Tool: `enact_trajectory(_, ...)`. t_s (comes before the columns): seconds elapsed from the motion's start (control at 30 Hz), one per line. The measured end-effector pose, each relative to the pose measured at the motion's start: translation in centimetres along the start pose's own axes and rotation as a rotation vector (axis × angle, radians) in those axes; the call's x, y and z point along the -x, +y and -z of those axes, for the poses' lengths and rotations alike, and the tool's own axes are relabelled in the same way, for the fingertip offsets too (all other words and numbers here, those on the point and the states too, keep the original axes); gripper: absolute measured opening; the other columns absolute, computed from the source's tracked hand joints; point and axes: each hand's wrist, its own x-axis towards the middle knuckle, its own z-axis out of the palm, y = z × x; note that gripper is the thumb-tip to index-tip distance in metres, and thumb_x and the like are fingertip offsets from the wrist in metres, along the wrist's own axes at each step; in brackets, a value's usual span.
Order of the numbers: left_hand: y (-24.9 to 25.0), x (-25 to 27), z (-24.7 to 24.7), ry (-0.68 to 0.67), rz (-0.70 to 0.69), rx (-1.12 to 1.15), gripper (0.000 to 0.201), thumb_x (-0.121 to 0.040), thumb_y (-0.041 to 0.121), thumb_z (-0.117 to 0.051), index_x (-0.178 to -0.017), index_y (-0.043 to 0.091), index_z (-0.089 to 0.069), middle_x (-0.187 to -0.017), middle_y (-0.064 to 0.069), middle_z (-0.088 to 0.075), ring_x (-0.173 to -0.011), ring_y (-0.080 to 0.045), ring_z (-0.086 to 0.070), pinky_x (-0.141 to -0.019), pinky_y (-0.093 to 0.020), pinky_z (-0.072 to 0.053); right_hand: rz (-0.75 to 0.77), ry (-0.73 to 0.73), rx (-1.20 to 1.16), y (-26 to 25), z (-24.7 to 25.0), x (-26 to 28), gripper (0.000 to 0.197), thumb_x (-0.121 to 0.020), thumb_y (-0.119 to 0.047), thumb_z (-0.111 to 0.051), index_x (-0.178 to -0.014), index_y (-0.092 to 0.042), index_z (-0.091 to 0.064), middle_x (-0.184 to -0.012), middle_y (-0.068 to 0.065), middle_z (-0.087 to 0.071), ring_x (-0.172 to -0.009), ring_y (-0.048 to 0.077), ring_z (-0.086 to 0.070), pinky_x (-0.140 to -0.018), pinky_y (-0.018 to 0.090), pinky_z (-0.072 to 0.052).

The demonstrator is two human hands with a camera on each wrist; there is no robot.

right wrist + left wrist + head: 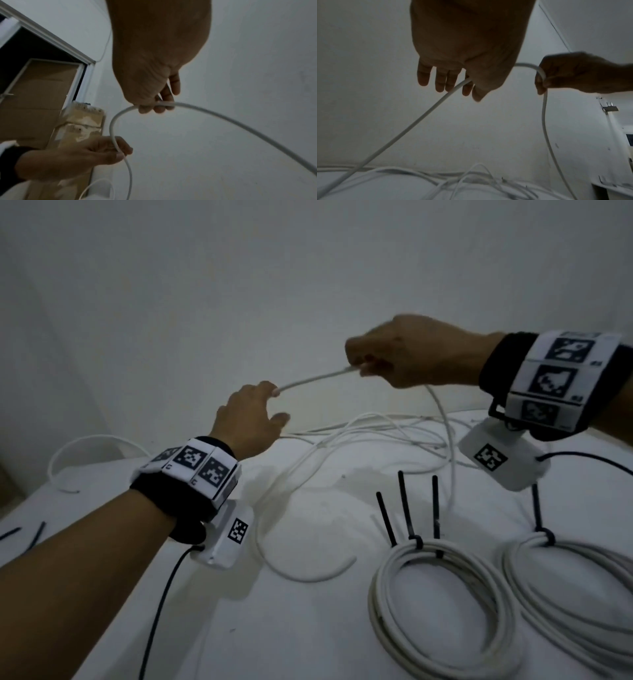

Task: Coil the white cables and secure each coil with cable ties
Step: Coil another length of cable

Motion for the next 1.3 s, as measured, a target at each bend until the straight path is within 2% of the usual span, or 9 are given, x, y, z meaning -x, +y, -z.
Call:
enact_trajectory(0.17,3.2,1.8,6.1,0.214,0.002,0.219,0.043,-0.103,0.036,-0.033,-0.091,0.002,-0.056,-0.098,-0.020,-0.066,-0.094,-0.038,-0.058,-0.083,-0.042,-0.045,0.082,0.254,0.300,-0.2,7.0,0.6,0.013,-0.094,-0.016,-0.051,-0.104,-0.009,-0.053,-0.087,0.015,-0.064,-0.076,0.032,-0.058,-0.076,0.044,-0.042)
enact_trajectory(0.3,3.7,3.3,11.3,0.332,0.065,0.320,0.040,-0.103,0.034,-0.035,-0.076,0.007,-0.048,-0.104,-0.027,-0.061,-0.090,-0.035,-0.055,-0.080,-0.039,-0.043,-0.411,0.081,0.172,1.3,10.0,3.6,0.018,-0.097,-0.027,-0.049,-0.102,-0.010,-0.051,-0.067,0.007,-0.058,-0.063,0.028,-0.053,-0.069,0.035,-0.040)
enact_trajectory(0.43,2.9,5.2,12.1,0.104,0.289,0.464,0.037,-0.099,0.043,-0.040,-0.102,0.008,-0.052,-0.093,-0.012,-0.054,-0.079,-0.031,-0.052,-0.068,-0.035,-0.045,-0.594,-0.014,-0.662,0.2,10.4,6.8,0.032,-0.096,-0.037,-0.049,-0.082,-0.009,-0.054,-0.060,0.004,-0.049,-0.051,0.020,-0.047,-0.053,0.029,-0.042)
enact_trajectory(0.53,2.4,8.0,10.2,-0.054,0.420,0.675,0.037,-0.097,0.044,-0.039,-0.083,0.011,-0.048,-0.065,-0.001,-0.035,-0.054,-0.018,-0.035,-0.057,-0.029,-0.036,-0.578,0.017,-1.146,-3.0,7.6,8.5,0.030,-0.102,-0.031,-0.037,-0.081,-0.013,-0.050,-0.058,-0.004,-0.034,-0.049,0.010,-0.029,-0.044,0.021,-0.027)
enact_trajectory(0.63,0.6,10.7,8.0,-0.135,0.413,0.716,0.038,-0.099,0.037,-0.038,-0.080,0.009,-0.055,-0.061,-0.002,-0.037,-0.052,-0.018,-0.036,-0.055,-0.030,-0.040,-0.649,-0.018,-1.317,-6.0,3.4,9.8,0.024,-0.100,-0.013,-0.035,-0.081,-0.012,-0.049,-0.052,-0.006,-0.037,-0.049,0.010,-0.029,-0.044,0.021,-0.024)
enact_trajectory(0.8,-3.0,14.0,5.9,-0.245,0.386,0.650,0.026,-0.095,0.026,-0.052,-0.078,0.007,-0.060,-0.057,0.001,-0.037,-0.050,-0.015,-0.034,-0.050,-0.027,-0.032,-0.850,0.004,-1.359,-9.5,-1.3,11.0,0.020,-0.099,-0.013,-0.039,-0.083,-0.012,-0.050,-0.061,0.002,-0.050,-0.054,0.015,-0.046,-0.049,0.024,-0.031)
enact_trajectory(0.97,-3.7,16.1,5.1,-0.403,0.363,0.590,0.039,-0.082,0.048,-0.069,-0.094,0.013,-0.056,-0.078,0.000,-0.044,-0.065,-0.014,-0.039,-0.056,-0.028,-0.036,-1.139,0.296,-1.584,-11.8,-4.2,9.6,0.025,-0.096,-0.007,-0.036,-0.074,-0.015,-0.043,-0.058,0.000,-0.030,-0.043,0.009,-0.027,-0.045,0.021,-0.020)
enact_trajectory(1.1,-2.5,16.9,3.0,-0.312,0.285,0.545,0.053,-0.080,0.059,-0.063,-0.103,0.012,-0.057,-0.095,-0.001,-0.056,-0.075,-0.014,-0.049,-0.059,-0.027,-0.040,-1.260,0.515,-1.966,-13.9,-5.6,7.9,0.032,-0.097,-0.006,-0.027,-0.068,-0.019,-0.035,-0.041,-0.007,-0.027,-0.030,0.005,-0.023,-0.037,0.014,-0.018)
enact_trajectory(1.3,-2.3,16.7,1.2,-0.259,0.441,0.670,0.049,-0.086,0.059,-0.058,-0.090,0.011,-0.047,-0.070,-0.002,-0.034,-0.060,-0.017,-0.031,-0.050,-0.024,-0.030,-1.264,0.781,-2.184,-17.4,-6.0,6.6,0.032,-0.099,-0.007,-0.027,-0.070,-0.018,-0.037,-0.045,-0.006,-0.028,-0.034,0.007,-0.025,-0.041,0.020,-0.024)
